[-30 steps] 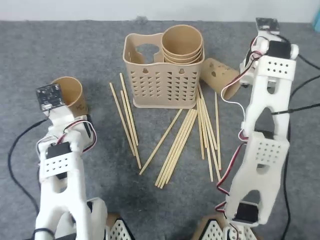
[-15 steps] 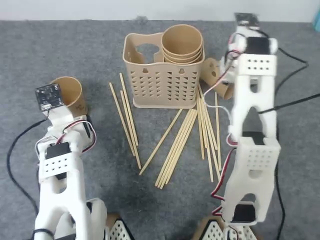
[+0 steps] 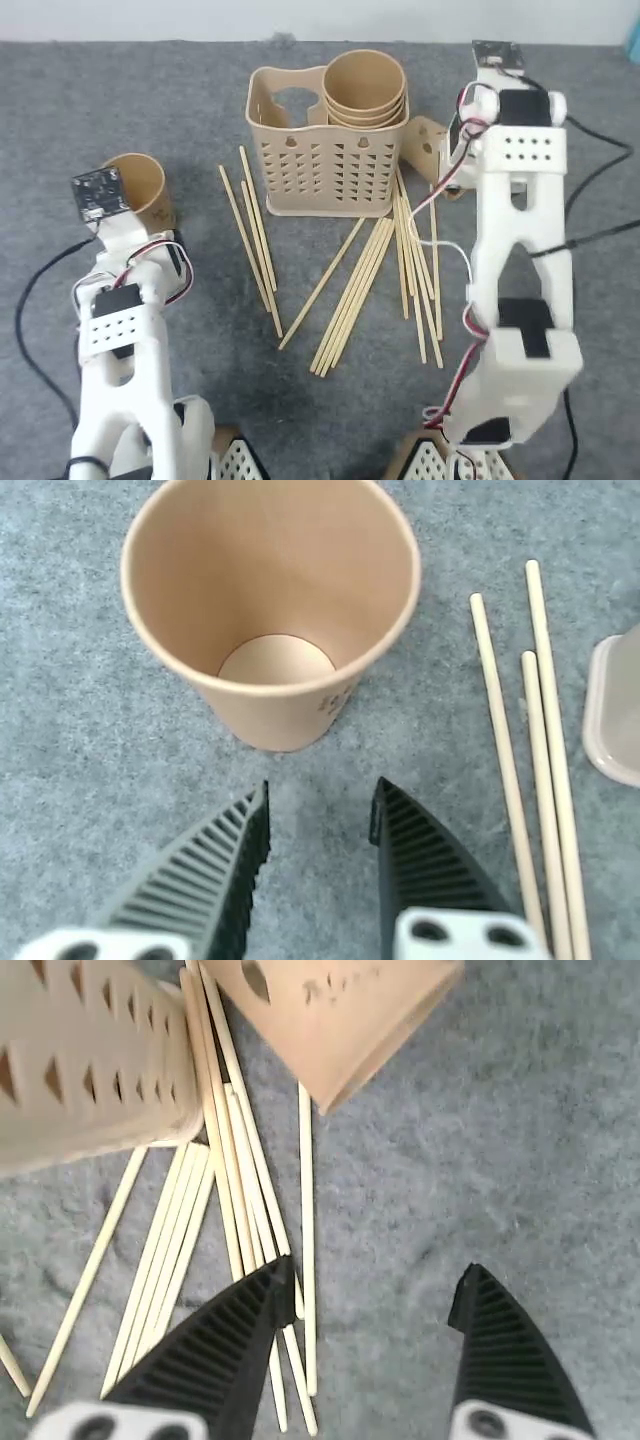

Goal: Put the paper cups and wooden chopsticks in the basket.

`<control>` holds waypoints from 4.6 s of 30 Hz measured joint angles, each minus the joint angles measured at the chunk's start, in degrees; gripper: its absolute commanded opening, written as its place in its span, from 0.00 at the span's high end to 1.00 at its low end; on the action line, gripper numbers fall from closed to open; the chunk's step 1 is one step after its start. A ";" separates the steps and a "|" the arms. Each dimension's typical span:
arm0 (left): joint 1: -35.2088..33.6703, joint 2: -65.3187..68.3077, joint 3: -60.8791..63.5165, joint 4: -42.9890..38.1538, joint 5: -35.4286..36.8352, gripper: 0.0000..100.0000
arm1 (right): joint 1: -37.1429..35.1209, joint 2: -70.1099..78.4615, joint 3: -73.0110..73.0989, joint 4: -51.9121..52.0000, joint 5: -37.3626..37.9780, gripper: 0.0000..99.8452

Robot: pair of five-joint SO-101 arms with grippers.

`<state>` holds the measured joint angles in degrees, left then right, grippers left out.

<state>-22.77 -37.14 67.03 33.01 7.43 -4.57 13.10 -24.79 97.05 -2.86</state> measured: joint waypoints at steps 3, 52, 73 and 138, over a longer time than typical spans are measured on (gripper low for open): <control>0.00 0.00 0.00 0.00 0.00 0.84 | -0.18 -6.07 9.67 -4.22 0.00 0.74; 0.00 0.00 0.00 0.00 0.00 0.84 | 3.60 -12.66 45.45 -53.71 -7.21 0.99; 0.00 0.00 0.00 0.00 0.00 0.84 | 9.14 -30.86 32.09 -9.23 14.51 0.99; -1.41 -0.18 0.00 0.00 -0.09 0.84 | 0.00 -15.56 15.82 3.60 32.79 0.73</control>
<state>-24.18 -37.32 67.03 33.01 7.34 -4.57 -2.46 -8.97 100.66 29.93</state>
